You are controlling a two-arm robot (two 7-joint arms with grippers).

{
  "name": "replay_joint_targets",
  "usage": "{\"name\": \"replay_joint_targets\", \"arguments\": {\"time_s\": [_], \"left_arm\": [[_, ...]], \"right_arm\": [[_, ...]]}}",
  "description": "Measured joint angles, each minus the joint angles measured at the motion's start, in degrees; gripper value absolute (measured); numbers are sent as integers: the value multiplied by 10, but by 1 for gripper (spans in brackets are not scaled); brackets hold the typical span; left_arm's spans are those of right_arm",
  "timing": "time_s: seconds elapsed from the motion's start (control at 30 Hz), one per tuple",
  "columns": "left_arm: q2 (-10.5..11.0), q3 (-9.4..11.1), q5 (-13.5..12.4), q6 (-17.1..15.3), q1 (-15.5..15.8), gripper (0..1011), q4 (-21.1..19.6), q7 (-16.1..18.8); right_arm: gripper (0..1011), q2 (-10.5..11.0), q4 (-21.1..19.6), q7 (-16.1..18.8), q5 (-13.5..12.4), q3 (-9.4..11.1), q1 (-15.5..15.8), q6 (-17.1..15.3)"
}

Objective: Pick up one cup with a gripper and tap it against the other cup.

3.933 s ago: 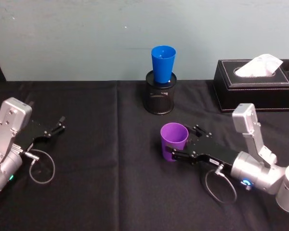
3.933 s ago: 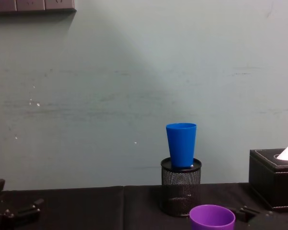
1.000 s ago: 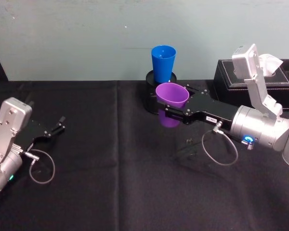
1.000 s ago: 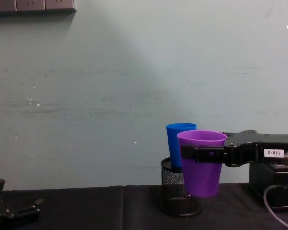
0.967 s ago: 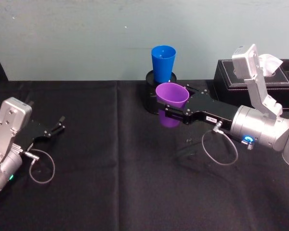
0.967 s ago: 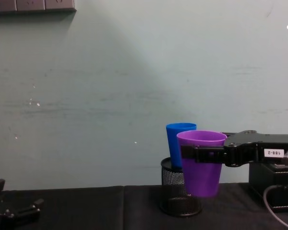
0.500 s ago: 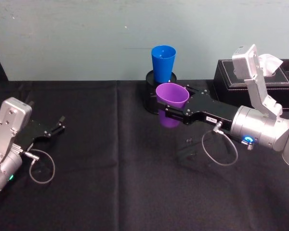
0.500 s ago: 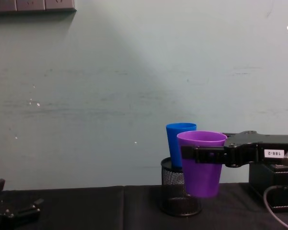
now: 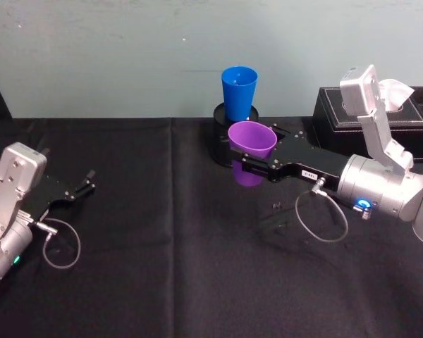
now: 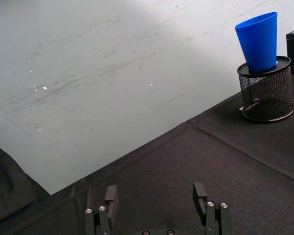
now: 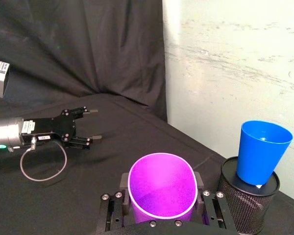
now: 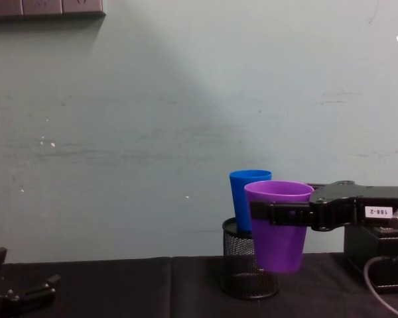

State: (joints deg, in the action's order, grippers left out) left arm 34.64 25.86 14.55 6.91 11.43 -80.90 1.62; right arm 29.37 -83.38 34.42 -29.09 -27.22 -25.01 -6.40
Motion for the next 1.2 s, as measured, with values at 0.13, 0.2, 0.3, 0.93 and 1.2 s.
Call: {"name": "replay_joint_targets", "arguments": {"time_s": [0.13,0.2,0.3,0.93,1.2], "left_arm": [[0,0,0,0,0,1000,0,0],[0,0,0,0,0,1000,0,0],[0,0,0,0,0,1000,0,0],[0,0,0,0,0,1000,0,0],[0,0,0,0,0,1000,0,0]], "right_arm": [[723,0,0,0,0,0,0,0],[723,0,0,0,0,0,0,0],[723,0,0,0,0,0,0,0],[723,0,0,0,0,0,0,0],[723,0,0,0,0,0,0,0]]}}
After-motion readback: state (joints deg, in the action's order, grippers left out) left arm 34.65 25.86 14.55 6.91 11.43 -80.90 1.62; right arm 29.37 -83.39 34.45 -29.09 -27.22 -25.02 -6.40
